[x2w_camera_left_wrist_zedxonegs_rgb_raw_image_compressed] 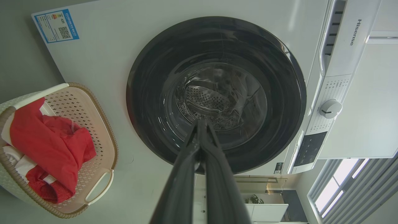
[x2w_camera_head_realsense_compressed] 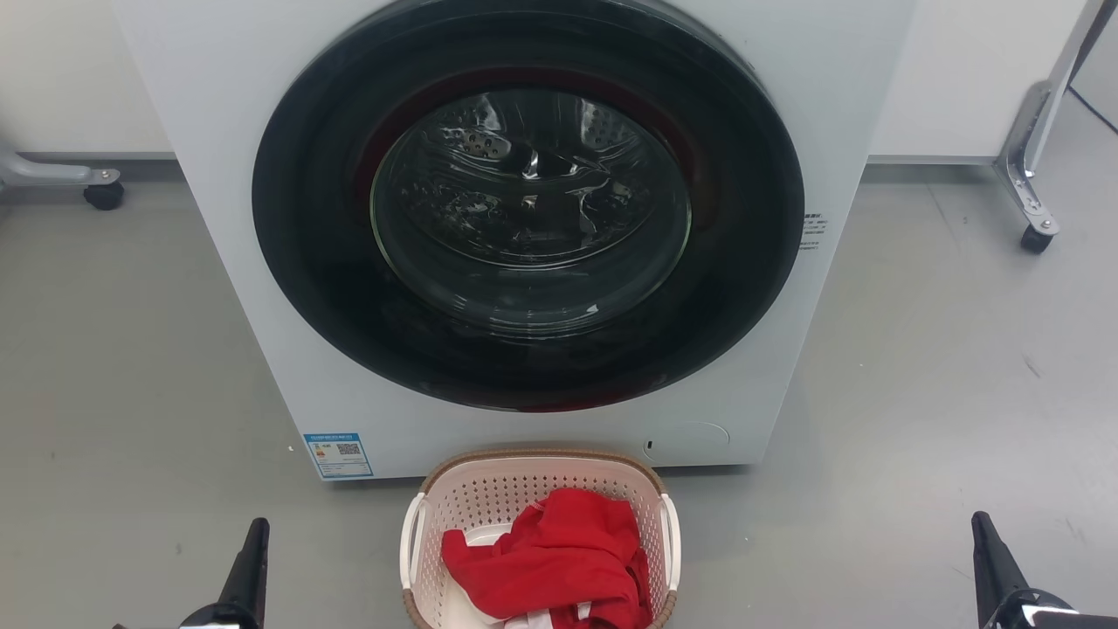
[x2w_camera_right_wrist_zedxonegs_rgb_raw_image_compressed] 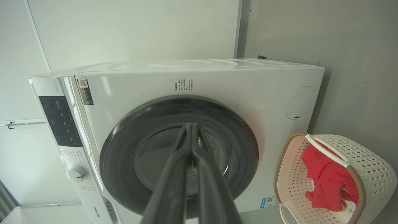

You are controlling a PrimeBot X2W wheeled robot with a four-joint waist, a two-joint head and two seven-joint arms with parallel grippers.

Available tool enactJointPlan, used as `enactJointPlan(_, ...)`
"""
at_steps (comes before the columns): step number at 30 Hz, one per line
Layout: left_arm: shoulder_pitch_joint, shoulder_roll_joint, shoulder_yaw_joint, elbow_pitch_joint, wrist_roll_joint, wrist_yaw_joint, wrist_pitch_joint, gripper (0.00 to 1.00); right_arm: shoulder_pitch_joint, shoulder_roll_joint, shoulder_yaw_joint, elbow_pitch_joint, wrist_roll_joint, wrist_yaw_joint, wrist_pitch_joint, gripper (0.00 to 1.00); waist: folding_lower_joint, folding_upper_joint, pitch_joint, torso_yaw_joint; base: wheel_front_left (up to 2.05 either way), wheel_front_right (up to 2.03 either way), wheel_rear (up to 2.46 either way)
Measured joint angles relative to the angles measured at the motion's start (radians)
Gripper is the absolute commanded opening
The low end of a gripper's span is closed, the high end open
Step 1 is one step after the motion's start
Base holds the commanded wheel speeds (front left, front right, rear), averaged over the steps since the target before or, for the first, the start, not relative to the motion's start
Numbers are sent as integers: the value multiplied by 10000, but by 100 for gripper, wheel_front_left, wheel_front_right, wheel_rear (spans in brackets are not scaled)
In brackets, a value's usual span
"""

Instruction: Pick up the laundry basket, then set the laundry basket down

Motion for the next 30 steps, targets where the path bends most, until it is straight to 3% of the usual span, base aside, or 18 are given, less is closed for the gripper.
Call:
enactJointPlan(8, 0, 0, 0, 0, 0, 0, 0, 0, 0, 0, 0, 0, 0, 0, 0, 0, 0, 0, 0, 0, 0, 0, 0)
enactJointPlan(9, 0, 0, 0, 0, 0, 0, 0, 100, 0, 0, 0, 0, 0, 0, 0, 100, 0, 0, 0, 0, 0, 0, 0)
enactJointPlan(17, 627, -148, -82, 623, 2, 21, -13, 100, 555, 236, 107, 644, -4, -59, -21, 100, 0, 0, 0, -1, 0, 0, 0)
enactJointPlan(30, 645, -144, -543, 291, 677, 203, -497, 100, 571, 232, 673, 635, -226, -161, -468, 100, 0, 0, 8, 17, 0, 0, 0)
